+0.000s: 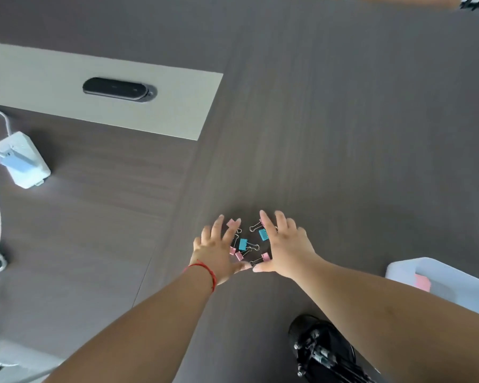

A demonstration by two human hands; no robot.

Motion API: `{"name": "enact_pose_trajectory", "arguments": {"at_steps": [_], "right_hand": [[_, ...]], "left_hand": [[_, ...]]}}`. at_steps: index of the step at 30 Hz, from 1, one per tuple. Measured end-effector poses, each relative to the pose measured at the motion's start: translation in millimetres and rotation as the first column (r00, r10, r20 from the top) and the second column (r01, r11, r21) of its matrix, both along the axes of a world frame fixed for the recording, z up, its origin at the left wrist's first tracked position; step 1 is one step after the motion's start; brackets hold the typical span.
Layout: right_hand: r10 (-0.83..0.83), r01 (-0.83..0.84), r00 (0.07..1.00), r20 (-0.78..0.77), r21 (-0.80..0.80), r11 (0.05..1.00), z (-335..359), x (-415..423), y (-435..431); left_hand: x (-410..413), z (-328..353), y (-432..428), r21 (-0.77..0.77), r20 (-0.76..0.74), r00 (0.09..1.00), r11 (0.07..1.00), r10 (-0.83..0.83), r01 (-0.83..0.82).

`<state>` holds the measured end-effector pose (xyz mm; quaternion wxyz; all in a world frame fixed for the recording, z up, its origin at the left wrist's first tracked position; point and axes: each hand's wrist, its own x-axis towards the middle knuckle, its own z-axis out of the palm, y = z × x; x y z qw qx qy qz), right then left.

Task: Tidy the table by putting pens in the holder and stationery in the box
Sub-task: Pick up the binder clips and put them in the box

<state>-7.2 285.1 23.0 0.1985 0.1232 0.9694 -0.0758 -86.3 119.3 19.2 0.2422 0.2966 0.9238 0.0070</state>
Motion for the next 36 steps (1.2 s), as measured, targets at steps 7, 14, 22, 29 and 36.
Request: {"name": "enact_pose_trajectory", "arguments": {"at_steps": [7,14,22,29,36], "right_hand": [[0.108,-0.107,0.994,-0.017,0.006,0.994,-14.3,-21.2,6.7],[0.186,-0.182,0.977,-0.102,0.051,0.982,-17.4,-15.2,3.4],[0.072,-0.073,0.996,-0.056,-0.023,0.997,-5.7,-12.7,-6.0],[-0.146,0.168,0.975,0.166,-0.125,0.978,5.4,-24.7,-9.4],[-0.127,0.151,0.970,0.206,-0.108,0.983,6.6,-28.1,-11.4]], "left_hand": [[-19.9,-29.4,3.0,0.018,-0.207,0.927,0.946,-0.313,0.323],[-21.9,-51.1,-3.7,0.121,-0.503,0.782,0.866,-0.368,0.485],[-26.6,-52.1,-0.3,0.096,-0.498,0.737,0.816,-0.456,0.570],[-22.0,-50.7,2.0,0.118,-0.497,0.738,0.807,-0.457,0.579],[-18.0,-42.5,7.0,0.059,-0.414,0.768,0.827,-0.489,0.559]]}}
